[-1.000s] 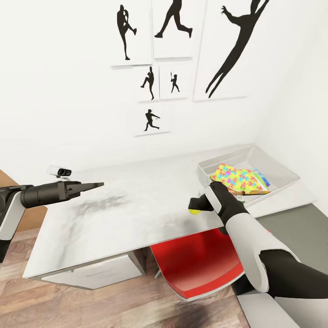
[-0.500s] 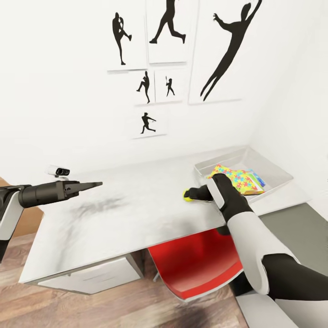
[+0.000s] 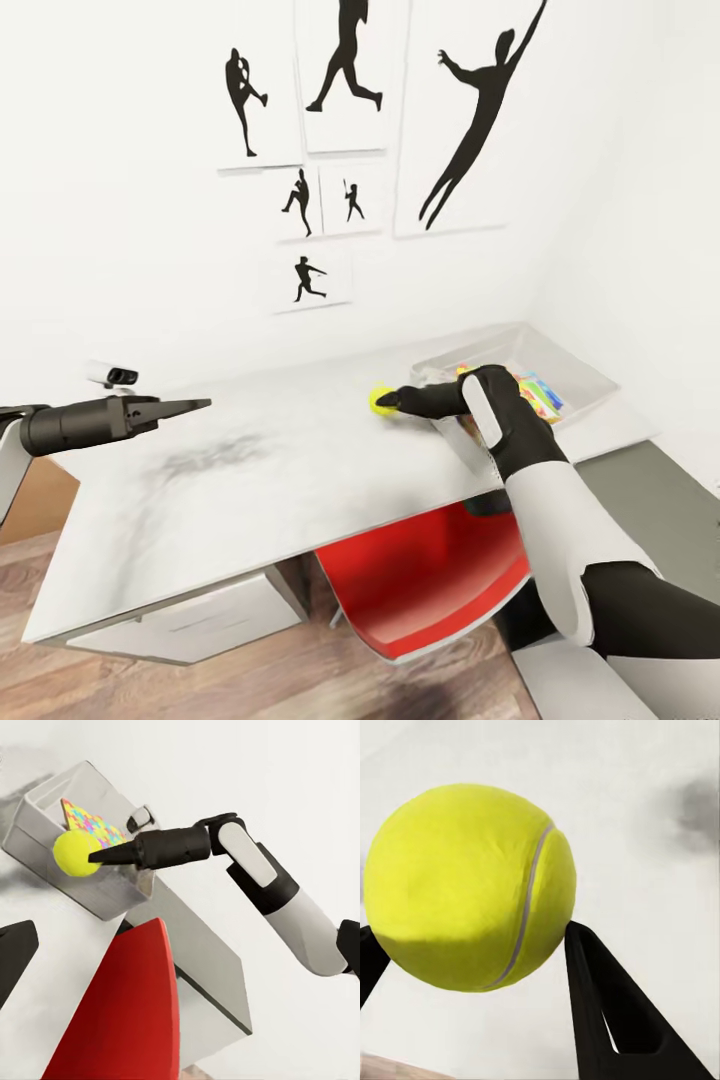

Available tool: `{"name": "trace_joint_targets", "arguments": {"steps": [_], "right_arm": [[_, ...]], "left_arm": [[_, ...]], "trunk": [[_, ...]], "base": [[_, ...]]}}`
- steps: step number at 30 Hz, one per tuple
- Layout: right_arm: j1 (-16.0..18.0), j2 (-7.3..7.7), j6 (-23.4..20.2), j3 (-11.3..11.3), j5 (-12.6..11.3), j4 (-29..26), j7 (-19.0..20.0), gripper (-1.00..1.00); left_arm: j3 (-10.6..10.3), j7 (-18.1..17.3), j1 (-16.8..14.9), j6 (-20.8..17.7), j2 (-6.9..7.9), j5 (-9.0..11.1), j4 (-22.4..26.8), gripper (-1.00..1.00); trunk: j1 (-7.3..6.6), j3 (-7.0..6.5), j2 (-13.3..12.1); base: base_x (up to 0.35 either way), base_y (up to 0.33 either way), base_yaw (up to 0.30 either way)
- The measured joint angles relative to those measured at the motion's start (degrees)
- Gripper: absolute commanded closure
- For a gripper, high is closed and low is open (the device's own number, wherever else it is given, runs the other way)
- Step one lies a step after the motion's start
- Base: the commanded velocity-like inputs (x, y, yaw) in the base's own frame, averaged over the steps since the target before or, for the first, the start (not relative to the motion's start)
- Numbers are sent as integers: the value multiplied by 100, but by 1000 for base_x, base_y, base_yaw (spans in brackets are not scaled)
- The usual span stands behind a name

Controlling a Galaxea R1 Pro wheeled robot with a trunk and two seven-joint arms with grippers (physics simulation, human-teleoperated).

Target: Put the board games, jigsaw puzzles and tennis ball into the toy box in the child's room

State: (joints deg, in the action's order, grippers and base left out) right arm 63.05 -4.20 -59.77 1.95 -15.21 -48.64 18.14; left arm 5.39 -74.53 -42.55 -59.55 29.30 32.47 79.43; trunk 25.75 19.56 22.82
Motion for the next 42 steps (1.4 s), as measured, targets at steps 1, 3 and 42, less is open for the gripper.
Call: {"name": "trace_joint_targets", "arguments": {"steps": [1,3,42], "right_arm": [[0,31,-1,2,-13,-100,240,100],[0,108,0,4,-11,-343,625,100],[42,670,4,-439,-131,-700,-317,100]], "left_arm": [[2,-1,2,0,7,0,-4,-100],[4,-2,4,0,17,0,-14,-100],[295,-46,5,1,339,75,-25,-100]], "trunk": [[0,-9,0],[0,-27,0],[0,-373,-1]], "base": [[0,0,-107],[0,0,-107],[0,0,-127]]}}
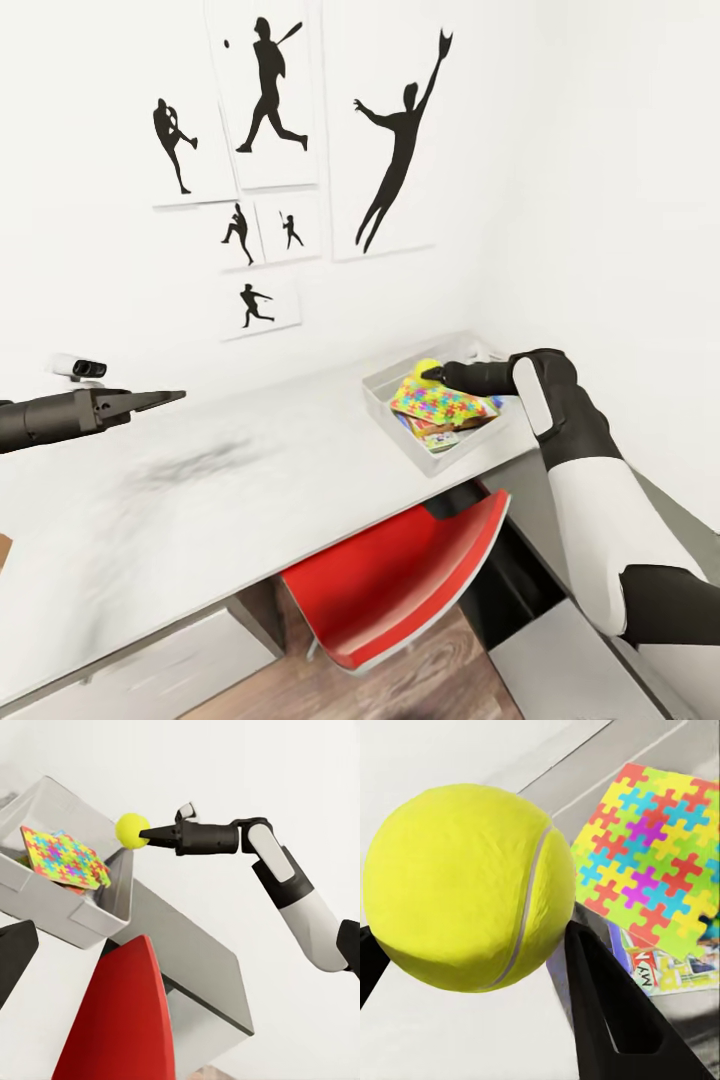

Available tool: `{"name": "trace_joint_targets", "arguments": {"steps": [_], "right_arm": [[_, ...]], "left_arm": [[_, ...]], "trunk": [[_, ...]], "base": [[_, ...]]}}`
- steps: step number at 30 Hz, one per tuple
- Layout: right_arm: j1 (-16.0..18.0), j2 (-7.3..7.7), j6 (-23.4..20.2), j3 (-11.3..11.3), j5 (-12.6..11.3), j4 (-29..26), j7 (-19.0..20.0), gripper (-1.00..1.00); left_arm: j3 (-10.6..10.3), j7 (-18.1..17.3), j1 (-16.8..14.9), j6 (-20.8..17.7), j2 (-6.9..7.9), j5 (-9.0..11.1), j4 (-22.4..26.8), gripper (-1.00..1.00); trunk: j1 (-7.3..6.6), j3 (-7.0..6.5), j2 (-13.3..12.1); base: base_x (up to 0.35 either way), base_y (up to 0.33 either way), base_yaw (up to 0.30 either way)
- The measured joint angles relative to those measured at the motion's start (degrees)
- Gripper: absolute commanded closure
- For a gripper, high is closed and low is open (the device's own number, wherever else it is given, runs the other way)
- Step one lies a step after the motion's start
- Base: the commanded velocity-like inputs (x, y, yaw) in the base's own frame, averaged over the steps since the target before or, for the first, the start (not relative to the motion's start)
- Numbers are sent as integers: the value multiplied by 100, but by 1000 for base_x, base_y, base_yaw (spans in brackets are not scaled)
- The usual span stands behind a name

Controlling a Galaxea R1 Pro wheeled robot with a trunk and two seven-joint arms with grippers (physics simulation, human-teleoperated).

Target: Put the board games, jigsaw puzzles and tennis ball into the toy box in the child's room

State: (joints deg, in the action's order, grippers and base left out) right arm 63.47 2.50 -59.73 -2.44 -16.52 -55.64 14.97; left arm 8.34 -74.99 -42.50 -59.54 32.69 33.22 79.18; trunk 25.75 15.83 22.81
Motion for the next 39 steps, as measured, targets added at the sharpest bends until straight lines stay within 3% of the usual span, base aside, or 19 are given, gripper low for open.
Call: {"name": "trace_joint_targets", "arguments": {"steps": [7,12,31,39], "right_arm": [[-10,-76,-3,227,-9,169,-969,100],[-15,-108,-4,314,28,580,-1344,100],[-16,-138,-4,339,45,728,-1522,100],[-16,-135,-5,339,71,835,-1824,100]], "left_arm": [[1,1,0,0,1,-5,1,-100],[1,-1,1,0,-2,-4,1,-100],[2,0,2,1,-2,-5,1,-100],[-6,-2,2,1,-2,-5,1,-100]], "trunk": [[1,-62,-1],[0,-106,0],[0,-125,-1],[1,-85,-1]], "base": [[-55,52,-140],[-35,40,-105],[-1,2,-8],[0,0,0]]}}
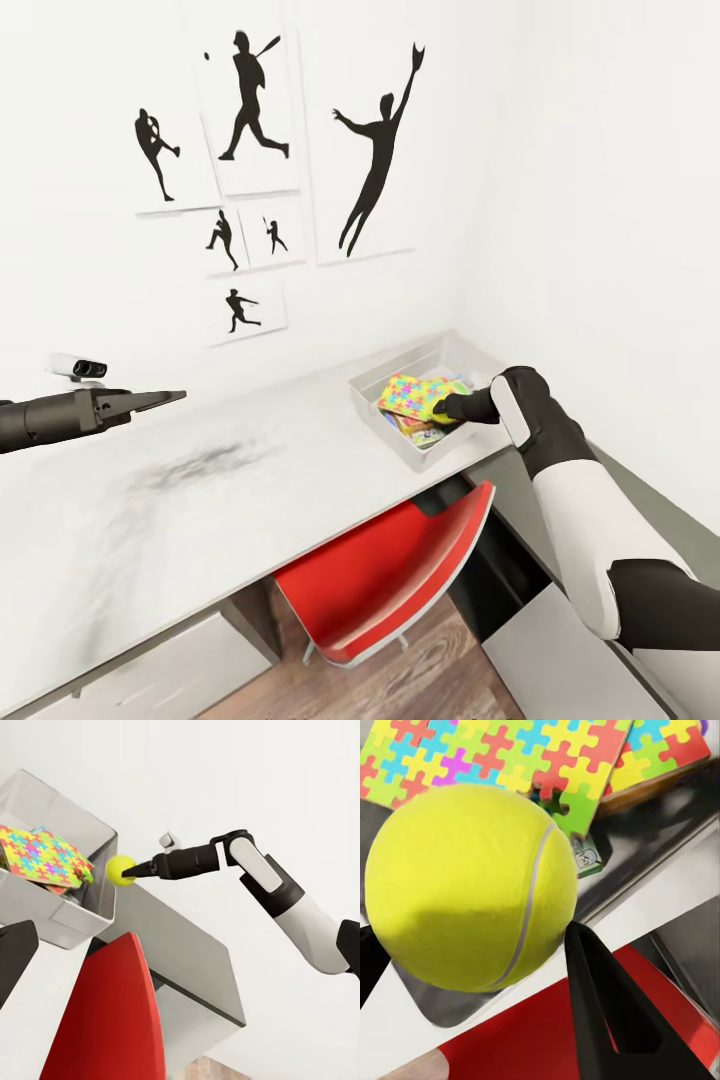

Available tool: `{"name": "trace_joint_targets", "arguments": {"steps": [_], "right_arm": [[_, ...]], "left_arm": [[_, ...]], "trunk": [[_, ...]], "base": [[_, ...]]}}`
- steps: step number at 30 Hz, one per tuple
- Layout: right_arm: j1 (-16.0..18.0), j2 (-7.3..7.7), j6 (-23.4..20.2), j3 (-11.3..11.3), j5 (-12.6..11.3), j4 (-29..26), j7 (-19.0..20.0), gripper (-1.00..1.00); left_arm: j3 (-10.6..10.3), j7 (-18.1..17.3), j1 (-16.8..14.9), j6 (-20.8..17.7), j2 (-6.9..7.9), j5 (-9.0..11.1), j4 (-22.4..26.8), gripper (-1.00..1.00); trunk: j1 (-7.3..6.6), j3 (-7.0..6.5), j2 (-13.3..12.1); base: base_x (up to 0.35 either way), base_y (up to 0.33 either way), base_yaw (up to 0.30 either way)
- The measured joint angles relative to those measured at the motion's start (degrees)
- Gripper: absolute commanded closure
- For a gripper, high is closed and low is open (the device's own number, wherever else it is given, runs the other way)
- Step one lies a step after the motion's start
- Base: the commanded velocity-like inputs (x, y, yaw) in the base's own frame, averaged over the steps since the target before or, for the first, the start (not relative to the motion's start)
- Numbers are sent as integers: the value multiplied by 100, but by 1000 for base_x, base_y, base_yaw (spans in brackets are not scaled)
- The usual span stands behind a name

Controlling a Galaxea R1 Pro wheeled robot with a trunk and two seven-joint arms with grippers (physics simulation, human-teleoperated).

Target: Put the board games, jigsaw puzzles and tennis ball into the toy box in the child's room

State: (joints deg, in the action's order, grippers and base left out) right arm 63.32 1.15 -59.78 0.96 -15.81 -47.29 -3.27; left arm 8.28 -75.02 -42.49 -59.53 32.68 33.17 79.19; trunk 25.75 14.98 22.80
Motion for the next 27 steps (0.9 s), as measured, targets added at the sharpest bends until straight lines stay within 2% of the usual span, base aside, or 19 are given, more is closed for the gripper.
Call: {"name": "trace_joint_targets", "arguments": {"steps": [27], "right_arm": [[8,-39,0,0,1,4,-25,100]], "left_arm": [[0,2,0,0,0,0,3,-100]], "trunk": [[0,36,0]], "base": [[0,2,0]]}}
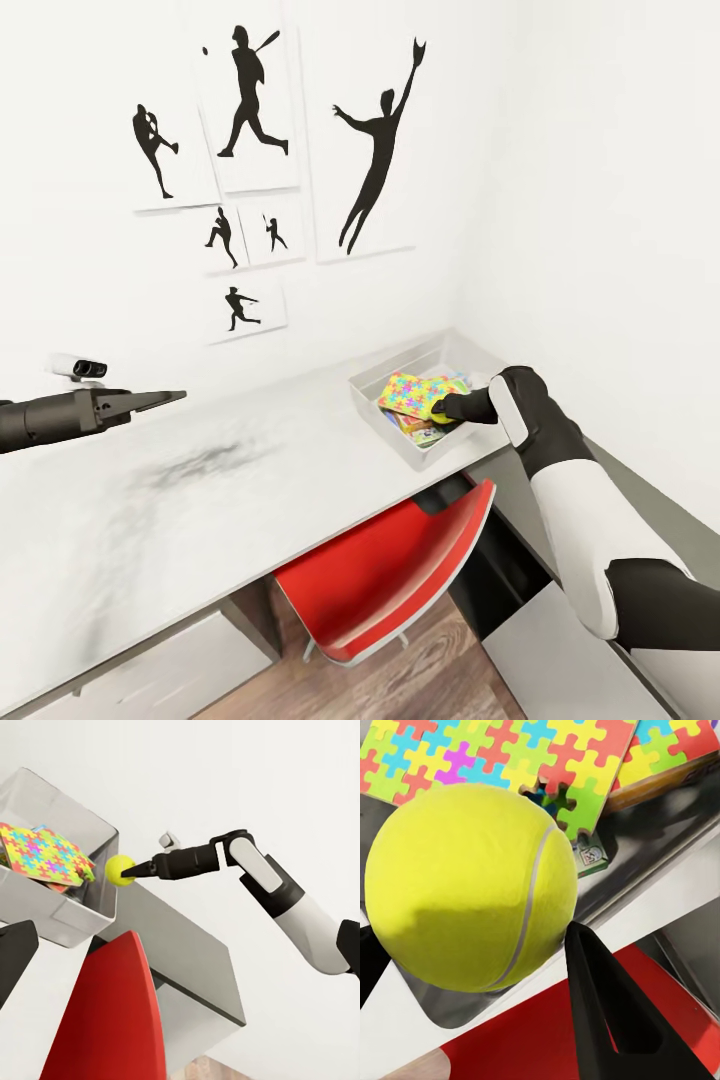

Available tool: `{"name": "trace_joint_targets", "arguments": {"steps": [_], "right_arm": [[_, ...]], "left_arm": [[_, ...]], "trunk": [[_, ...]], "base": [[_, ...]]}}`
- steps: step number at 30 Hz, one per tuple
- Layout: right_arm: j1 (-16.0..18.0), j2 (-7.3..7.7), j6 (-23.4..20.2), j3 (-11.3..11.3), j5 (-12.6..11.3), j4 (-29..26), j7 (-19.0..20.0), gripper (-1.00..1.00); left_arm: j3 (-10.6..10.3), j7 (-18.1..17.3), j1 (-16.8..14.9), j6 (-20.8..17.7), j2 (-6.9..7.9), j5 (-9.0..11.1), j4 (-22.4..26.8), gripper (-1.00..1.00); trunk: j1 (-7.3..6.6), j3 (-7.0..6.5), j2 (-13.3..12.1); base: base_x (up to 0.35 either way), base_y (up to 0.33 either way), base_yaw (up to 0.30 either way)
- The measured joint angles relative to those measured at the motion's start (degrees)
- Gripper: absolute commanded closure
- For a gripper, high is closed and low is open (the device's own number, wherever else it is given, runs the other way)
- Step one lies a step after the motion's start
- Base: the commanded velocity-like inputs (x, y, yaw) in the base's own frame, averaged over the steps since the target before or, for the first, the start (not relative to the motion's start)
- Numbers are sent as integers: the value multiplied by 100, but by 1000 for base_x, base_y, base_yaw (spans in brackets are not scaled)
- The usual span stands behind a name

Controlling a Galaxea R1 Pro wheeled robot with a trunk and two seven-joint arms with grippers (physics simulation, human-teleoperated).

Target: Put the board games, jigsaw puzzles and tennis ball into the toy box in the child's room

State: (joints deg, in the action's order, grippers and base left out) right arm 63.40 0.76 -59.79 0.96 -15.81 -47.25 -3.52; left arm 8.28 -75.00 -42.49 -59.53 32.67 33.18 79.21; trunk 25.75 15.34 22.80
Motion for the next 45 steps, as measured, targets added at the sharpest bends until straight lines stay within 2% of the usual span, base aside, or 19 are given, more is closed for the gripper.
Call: {"name": "trace_joint_targets", "arguments": {"steps": [3,4,22,30,33,34,39,41,42,43,45], "right_arm": [[1,0,0,0,0,1,-2,100],[1,0,0,0,0,1,-3,-100],[-5,7,-2,-8,-58,-22,-4,-100],[-3,35,-1,-42,-117,-104,56,-100],[-8,68,0,-59,-189,-326,178,-100],[-12,86,1,-61,-286,-466,272,-100],[-28,193,-1,-57,-1082,-1062,712,-100],[-77,461,-3,-45,-1565,-1327,840,-100],[-111,555,-4,-39,-1721,-1404,870,-100],[-203,734,-5,-30,-2025,-1549,941,-100],[-485,1084,-7,-34,-2802,-1806,1154,-100]], "left_arm": [[-1,-1,0,0,0,0,-1,-100],[-1,-1,0,0,0,0,-2,-100],[-1,0,0,0,0,0,-2,-100],[2,0,0,0,0,-1,-2,-100],[5,0,0,0,4,-3,-2,-100],[6,0,0,0,6,-5,-2,-100],[8,0,5,0,15,-7,-2,-100],[8,1,15,0,19,-12,-6,-100],[10,-1,17,0,22,-13,-13,-100],[22,-5,27,0,30,-15,-40,-100],[77,-11,76,0,49,-16,-114,-100]], "trunk": [[0,0,0],[0,0,0],[0,-3,0],[0,-68,1],[0,-96,1],[-1,-105,1],[-1,-152,1],[-1,-171,1],[-1,-180,1],[-1,-190,1],[-1,-208,0]], "base": [[0,0,0],[0,0,0],[0,0,0],[0,0,0],[0,0,0],[0,0,0],[0,0,0],[0,0,0],[0,0,0],[0,0,0],[0,0,0]]}}
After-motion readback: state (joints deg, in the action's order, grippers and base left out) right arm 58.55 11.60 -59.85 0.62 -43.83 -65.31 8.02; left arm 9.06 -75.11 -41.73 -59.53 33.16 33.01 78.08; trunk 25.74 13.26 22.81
